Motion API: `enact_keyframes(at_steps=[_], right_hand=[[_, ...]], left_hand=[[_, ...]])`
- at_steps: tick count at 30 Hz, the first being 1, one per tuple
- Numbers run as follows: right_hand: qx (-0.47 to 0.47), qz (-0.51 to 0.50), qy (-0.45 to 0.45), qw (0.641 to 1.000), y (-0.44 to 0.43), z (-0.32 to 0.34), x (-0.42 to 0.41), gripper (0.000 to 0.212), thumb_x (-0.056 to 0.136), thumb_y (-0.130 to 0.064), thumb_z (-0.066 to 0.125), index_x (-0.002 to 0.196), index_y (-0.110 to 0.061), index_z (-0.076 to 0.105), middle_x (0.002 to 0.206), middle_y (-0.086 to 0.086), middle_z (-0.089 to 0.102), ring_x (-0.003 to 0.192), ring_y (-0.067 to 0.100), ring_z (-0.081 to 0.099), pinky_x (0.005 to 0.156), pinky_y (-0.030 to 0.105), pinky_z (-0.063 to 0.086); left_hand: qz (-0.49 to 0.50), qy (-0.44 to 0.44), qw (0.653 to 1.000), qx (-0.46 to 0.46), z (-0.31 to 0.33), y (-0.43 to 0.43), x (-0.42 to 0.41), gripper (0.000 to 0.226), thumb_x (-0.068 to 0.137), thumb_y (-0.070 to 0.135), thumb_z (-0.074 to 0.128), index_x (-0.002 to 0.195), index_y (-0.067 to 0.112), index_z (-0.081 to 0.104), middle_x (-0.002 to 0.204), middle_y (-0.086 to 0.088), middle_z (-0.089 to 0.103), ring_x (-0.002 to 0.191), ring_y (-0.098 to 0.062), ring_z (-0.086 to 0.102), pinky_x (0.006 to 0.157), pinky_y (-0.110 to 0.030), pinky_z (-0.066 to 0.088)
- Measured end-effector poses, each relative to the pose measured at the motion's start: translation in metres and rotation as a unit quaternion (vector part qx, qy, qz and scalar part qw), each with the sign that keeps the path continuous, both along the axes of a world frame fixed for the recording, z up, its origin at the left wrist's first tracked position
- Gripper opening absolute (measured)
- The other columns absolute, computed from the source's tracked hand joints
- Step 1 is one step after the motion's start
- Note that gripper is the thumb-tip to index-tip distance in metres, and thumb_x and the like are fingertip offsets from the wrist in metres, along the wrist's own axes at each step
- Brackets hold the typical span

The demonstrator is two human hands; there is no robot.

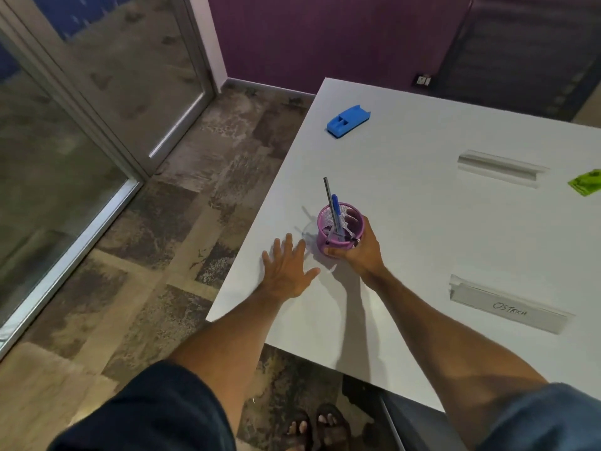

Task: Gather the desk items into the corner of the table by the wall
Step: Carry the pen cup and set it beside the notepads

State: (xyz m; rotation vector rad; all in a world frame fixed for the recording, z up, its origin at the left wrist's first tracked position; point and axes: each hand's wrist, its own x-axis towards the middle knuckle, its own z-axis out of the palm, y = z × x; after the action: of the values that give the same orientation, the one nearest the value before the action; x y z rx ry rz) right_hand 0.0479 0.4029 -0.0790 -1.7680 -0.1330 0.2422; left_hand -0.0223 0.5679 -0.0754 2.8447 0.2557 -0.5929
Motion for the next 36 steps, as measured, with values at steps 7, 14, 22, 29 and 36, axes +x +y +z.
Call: enact_keyframes(at_steps=[7,14,22,29,36], right_hand=[[0.042,-0.042,-0.033,0.998,-0.016,0.065,-0.014,0.090,0.060,-0.008,0.090,0.137,-0.018,0.043,0.132,0.001,0.057,0.120,0.022,0.056,0.099,0.038,0.052],[0.084,-0.107,-0.066,0.988,-0.056,0.128,-0.039,0.096,0.055,-0.007,0.090,0.136,-0.022,0.042,0.130,-0.004,0.057,0.120,0.018,0.056,0.085,0.019,0.055],[0.075,-0.171,-0.127,0.974,-0.121,0.177,-0.076,0.090,0.059,-0.027,0.084,0.138,-0.019,0.041,0.132,0.000,0.057,0.117,0.021,0.057,0.096,0.032,0.053],[0.059,-0.238,-0.130,0.961,-0.209,0.184,-0.113,0.088,0.060,-0.007,0.090,0.134,-0.024,0.044,0.122,-0.011,0.059,0.114,0.012,0.057,0.083,0.011,0.052],[0.054,-0.263,-0.126,0.955,-0.315,0.192,-0.153,0.092,0.047,-0.016,0.086,0.130,-0.027,0.046,0.115,-0.023,0.057,0.105,-0.006,0.056,0.071,0.003,0.048]], left_hand=[[-0.038,-0.055,0.997,0.030,0.061,-0.013,0.014,0.083,0.092,0.067,0.030,0.154,0.023,-0.002,0.161,-0.009,-0.015,0.148,-0.033,-0.012,0.117,-0.056,-0.004],[-0.095,-0.102,0.990,0.035,0.121,-0.050,0.019,0.085,0.090,0.070,0.029,0.154,0.024,-0.003,0.161,-0.010,-0.015,0.148,-0.034,-0.011,0.116,-0.057,-0.003],[-0.153,-0.143,0.977,0.034,0.167,-0.117,0.010,0.084,0.091,0.068,0.031,0.154,0.024,-0.001,0.162,-0.010,-0.012,0.149,-0.034,-0.008,0.116,-0.058,0.000],[-0.212,-0.168,0.962,0.024,0.184,-0.207,-0.007,0.081,0.093,0.066,0.029,0.155,0.024,-0.001,0.162,-0.009,-0.011,0.149,-0.032,-0.008,0.117,-0.057,-0.002],[-0.261,-0.186,0.947,0.025,0.192,-0.312,-0.035,0.078,0.094,0.064,0.029,0.155,0.023,0.001,0.162,-0.009,-0.011,0.149,-0.032,-0.009,0.117,-0.057,-0.003]])
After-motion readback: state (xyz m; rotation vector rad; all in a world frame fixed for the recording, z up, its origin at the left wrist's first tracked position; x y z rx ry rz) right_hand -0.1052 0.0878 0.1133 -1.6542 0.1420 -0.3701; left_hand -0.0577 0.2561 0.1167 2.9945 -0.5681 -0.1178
